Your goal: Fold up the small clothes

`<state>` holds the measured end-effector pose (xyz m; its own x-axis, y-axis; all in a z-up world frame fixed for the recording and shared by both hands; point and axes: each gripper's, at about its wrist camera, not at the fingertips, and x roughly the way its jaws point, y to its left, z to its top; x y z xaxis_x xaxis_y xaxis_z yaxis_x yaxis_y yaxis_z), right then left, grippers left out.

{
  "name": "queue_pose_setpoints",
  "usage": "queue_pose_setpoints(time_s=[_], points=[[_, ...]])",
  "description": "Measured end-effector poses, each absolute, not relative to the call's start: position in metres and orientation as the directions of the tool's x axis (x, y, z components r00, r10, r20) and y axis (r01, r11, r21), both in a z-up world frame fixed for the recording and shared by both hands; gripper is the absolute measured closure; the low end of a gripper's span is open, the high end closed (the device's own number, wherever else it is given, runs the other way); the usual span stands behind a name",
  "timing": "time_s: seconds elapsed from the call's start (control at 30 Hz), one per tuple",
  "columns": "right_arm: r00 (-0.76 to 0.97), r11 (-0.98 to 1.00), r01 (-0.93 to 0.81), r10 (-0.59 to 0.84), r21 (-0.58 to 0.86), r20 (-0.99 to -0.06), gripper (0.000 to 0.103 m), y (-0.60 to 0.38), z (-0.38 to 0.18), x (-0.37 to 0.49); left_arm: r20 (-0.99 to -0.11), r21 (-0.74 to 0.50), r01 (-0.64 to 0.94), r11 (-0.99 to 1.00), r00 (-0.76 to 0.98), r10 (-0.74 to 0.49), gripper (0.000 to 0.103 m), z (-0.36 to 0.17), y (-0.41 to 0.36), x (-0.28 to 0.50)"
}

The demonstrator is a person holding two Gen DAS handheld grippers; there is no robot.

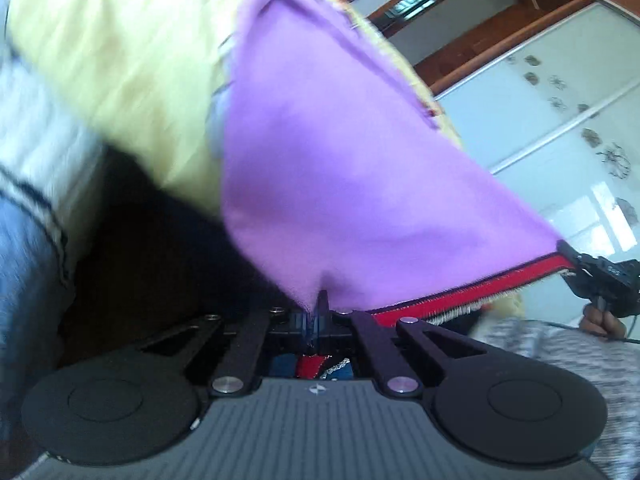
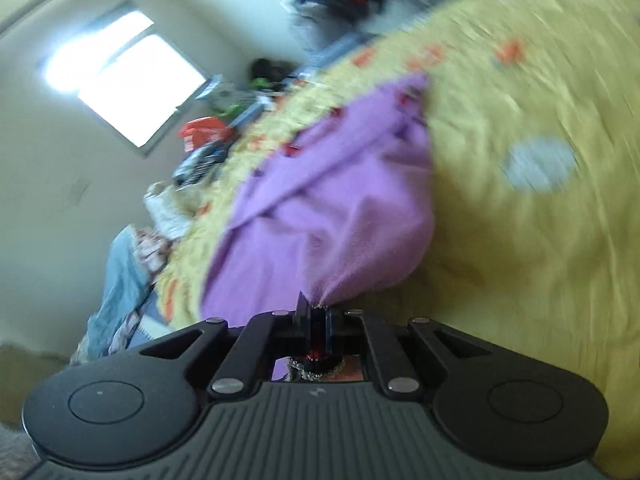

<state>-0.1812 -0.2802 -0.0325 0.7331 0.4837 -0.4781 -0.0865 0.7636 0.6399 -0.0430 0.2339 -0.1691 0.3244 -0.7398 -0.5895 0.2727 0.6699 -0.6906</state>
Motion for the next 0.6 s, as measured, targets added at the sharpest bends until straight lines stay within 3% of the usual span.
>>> queue_pose_setpoints(time_s=[0.17, 0.33, 0.47, 0.6], points=[[0.726, 0.803, -0.125, 0.475, 0.583, -0.497, 0.098, -0.276, -0.011, -0.192, -0.582, -0.714, 0.264, 0.649, 0.292, -0.759, 0.102, -0.158, 0.238, -0.047], [0.619, 0.853, 0.0, 0.411, 0.523, -0.669, 0.098, -0.28, -0.077, -0.185, -0.583, -0.754, 0.161, 0.636, 0.28, -0.763, 0.102, -0.192, 0.224, -0.044], [0.593, 0.799, 0.043, 0.463, 0.6, -0.659, 0.094, -0.287, -0.103, -0.183, -0.542, -0.789, 0.132, 0.6, 0.31, -0.781, 0.102, -0.201, 0.231, -0.048], [0.609, 0.816, 0.023, 0.447, 0.578, -0.655, 0.096, -0.284, -0.105, -0.186, -0.535, -0.788, 0.141, 0.6, 0.327, -0.779, 0.102, -0.197, 0.247, -0.055]])
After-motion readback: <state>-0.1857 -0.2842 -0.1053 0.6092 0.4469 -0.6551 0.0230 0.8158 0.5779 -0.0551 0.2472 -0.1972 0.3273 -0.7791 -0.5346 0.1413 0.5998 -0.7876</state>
